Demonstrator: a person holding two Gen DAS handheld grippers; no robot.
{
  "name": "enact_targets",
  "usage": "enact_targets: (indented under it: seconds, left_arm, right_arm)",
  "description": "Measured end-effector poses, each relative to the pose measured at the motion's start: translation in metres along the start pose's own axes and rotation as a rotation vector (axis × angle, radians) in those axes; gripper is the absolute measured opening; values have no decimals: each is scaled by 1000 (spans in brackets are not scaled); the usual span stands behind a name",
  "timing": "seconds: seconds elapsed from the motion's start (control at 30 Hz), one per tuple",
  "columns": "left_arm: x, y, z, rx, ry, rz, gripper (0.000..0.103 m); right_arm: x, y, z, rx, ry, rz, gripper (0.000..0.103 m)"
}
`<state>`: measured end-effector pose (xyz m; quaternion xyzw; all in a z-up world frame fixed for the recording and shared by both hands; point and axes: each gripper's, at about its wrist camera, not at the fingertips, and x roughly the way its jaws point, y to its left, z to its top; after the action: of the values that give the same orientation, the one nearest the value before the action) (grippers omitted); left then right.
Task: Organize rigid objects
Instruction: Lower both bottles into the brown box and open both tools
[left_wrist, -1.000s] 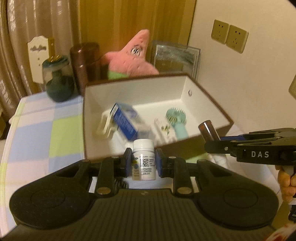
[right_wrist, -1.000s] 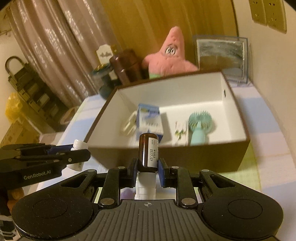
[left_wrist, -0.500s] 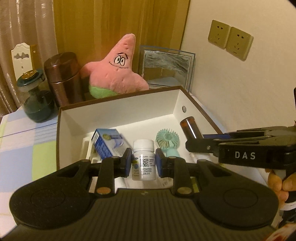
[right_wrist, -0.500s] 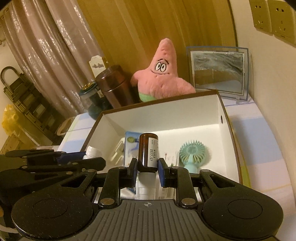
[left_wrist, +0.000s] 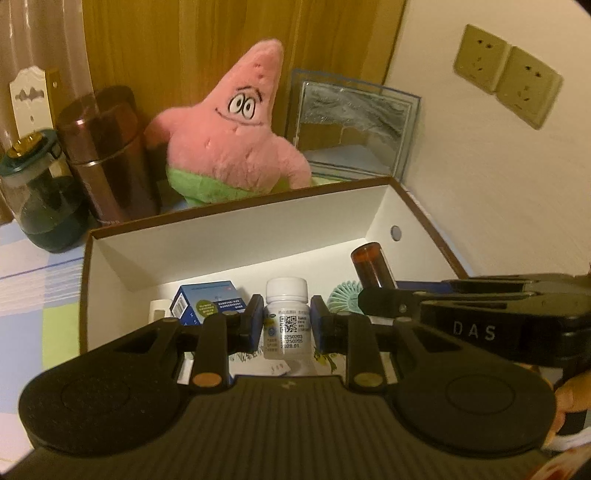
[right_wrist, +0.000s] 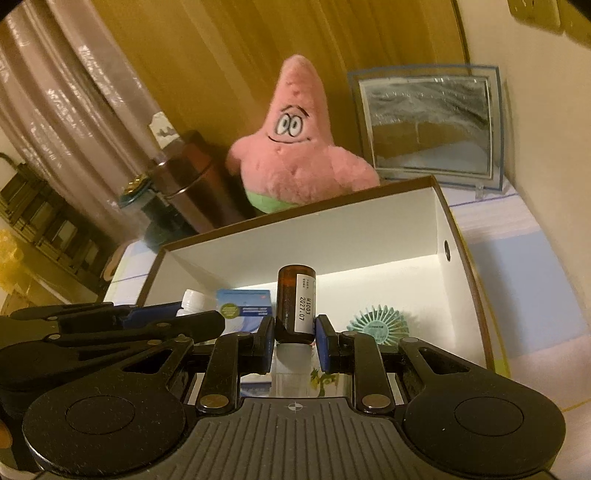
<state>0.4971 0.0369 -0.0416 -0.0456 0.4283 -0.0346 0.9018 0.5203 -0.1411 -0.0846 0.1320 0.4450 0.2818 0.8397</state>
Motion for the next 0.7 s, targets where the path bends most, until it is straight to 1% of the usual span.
enact_targets:
  seconds: [0.1,0.3,0.7]
  left_arm:
    - [17,4,4,-11,30,0,24]
    - [44,10,9,-4,68,12,24]
    - [78,22,16,-18,121,8,24]
  right_arm:
    - [15,-9,5,45,18,-6,24]
    - [40,-21,12,84,40,-45,24]
    - [64,-31,21,112,69,-67,24]
